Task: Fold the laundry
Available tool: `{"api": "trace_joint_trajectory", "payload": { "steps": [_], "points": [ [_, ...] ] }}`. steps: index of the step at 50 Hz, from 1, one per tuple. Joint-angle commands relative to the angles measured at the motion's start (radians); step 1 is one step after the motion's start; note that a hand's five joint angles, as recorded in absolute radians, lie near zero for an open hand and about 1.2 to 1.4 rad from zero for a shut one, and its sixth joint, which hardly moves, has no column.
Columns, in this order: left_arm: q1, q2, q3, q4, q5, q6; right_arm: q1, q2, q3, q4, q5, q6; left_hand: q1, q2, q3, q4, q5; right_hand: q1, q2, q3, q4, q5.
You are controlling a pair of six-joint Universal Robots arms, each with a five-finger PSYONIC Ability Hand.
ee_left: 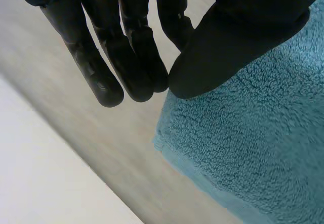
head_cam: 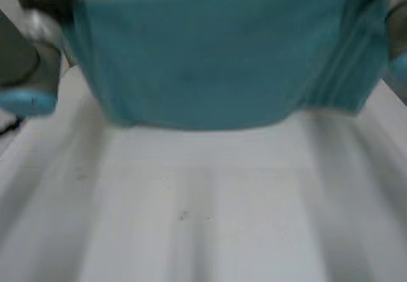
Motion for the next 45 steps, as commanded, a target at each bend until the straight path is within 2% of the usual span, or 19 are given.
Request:
{"api": "trace_joint_trajectory", "payload": {
  "steps": [1,7,12,15,17,21,23,26,28,29,30,31,32,33,34,36,37,39,45],
  "points": [
    [0.009,0.103,-0.005,0.194,-0.049,-0.116,0.009,-0.214,0.232,-0.178,-0.035,0.048,0.190,0.178,0.180,0.179,0.181,0.417,0.212,0.211,0.204,0.238],
    [0.029,0.104,-0.114,0.154,-0.025,-0.150,0.008,-0.222,0.416,-0.173,-0.087,0.048,0.190,0.178,0.180,0.179,0.181,0.417,0.212,0.211,0.204,0.238],
    [0.034,0.101,-0.341,0.159,0.000,-0.158,0.000,-0.220,0.618,-0.153,-0.164,0.058,0.190,0.178,0.180,0.179,0.181,0.417,0.212,0.211,0.204,0.238],
    [0.034,0.095,-0.404,0.160,0.001,-0.161,0.001,-0.219,0.669,-0.147,-0.184,0.058,0.190,0.178,0.180,0.179,0.181,0.417,0.212,0.211,0.204,0.238],
    [0.034,0.084,-0.525,0.163,0.003,-0.177,-0.002,-0.194,0.761,-0.135,-0.214,0.060,0.190,0.178,0.180,0.179,0.181,0.417,0.212,0.211,0.204,0.238],
    [0.036,0.057,-0.610,0.180,0.004,-0.188,-0.002,-0.107,0.815,-0.132,-0.221,0.081,0.190,0.178,0.180,0.179,0.181,0.417,0.212,0.211,0.204,0.238],
    [0.036,0.048,-0.642,0.197,0.004,-0.193,-0.002,-0.042,0.847,-0.132,-0.225,0.136,0.190,0.178,0.180,0.179,0.181,0.417,0.212,0.211,0.204,0.238],
    [0.045,0.043,-0.690,0.229,0.004,-0.191,-0.009,-0.028,0.854,-0.132,-0.225,0.175,0.190,0.178,0.180,0.179,0.181,0.417,0.212,0.211,0.204,0.238],
    [0.069,0.049,-0.719,0.234,0.006,-0.193,-0.050,-0.027,0.870,-0.129,-0.224,0.276,0.190,0.178,0.180,0.179,0.181,0.413,0.208,0.206,0.199,0.233],
    [0.069,0.049,-0.719,0.234,0.006,-0.193,-0.051,-0.027,0.870,-0.129,-0.224,0.276,0.190,0.178,0.180,0.179,0.181,0.412,0.208,0.206,0.199,0.233],
    [0.075,0.057,-0.726,0.234,0.006,-0.193,-0.072,-0.027,0.880,-0.129,-0.225,0.342,0.190,0.178,0.180,0.179,0.181,0.241,0.036,0.034,0.028,0.062],
    [0.078,0.066,-0.731,0.234,0.006,-0.193,-0.089,-0.028,0.893,-0.130,-0.228,0.411,0.190,0.178,0.180,0.179,0.181,-0.031,-0.236,-0.238,-0.244,-0.210],
    [0.078,0.066,-0.731,0.234,0.006,-0.193,-0.089,-0.028,0.893,-0.130,-0.228,0.411,0.190,0.178,0.180,0.179,0.181,-0.034,-0.239,-0.240,-0.247,-0.213],
    [0.080,0.081,-0.732,0.234,0.006,-0.193,-0.103,-0.036,0.906,-0.130,-0.228,0.477,0.190,0.178,0.180,0.179,0.181,-0.234,-0.439,-0.441,-0.448,-0.414],
    [0.080,0.081,-0.732,0.234,0.006,-0.193,-0.103,-0.036,0.906,-0.130,-0.228,0.477,0.190,0.178,0.180,0.179,0.181,-0.236,-0.441,-0.443,-0.450,-0.416],
    [0.085,0.098,-0.739,0.236,0.004,-0.196,-0.133,-0.063,0.926,-0.130,-0.227,0.601,0.190,0.178,0.180,0.179,0.181,-0.388,-0.593,-0.595,-0.602,-0.568],
    [0.085,0.098,-0.739,0.236,0.004,-0.196,-0.134,-0.064,0.926,-0.130,-0.227,0.601,0.190,0.178,0.180,0.179,0.181,-0.389,-0.594,-0.596,-0.602,-0.568],
    [0.091,0.104,-0.742,0.236,0.003,-0.201,-0.166,-0.080,0.949,-0.129,-0.227,0.704,0.190,0.178,0.180,0.179,0.181,-0.418,-0.623,-0.625,-0.632,-0.598],
    [0.091,0.106,-0.745,0.236,0.003,-0.208,-0.190,-0.082,0.984,-0.129,-0.228,0.795,0.190,0.178,0.180,0.179,0.181,-0.410,-0.614,-0.616,-0.623,-0.589]
  ]
}}
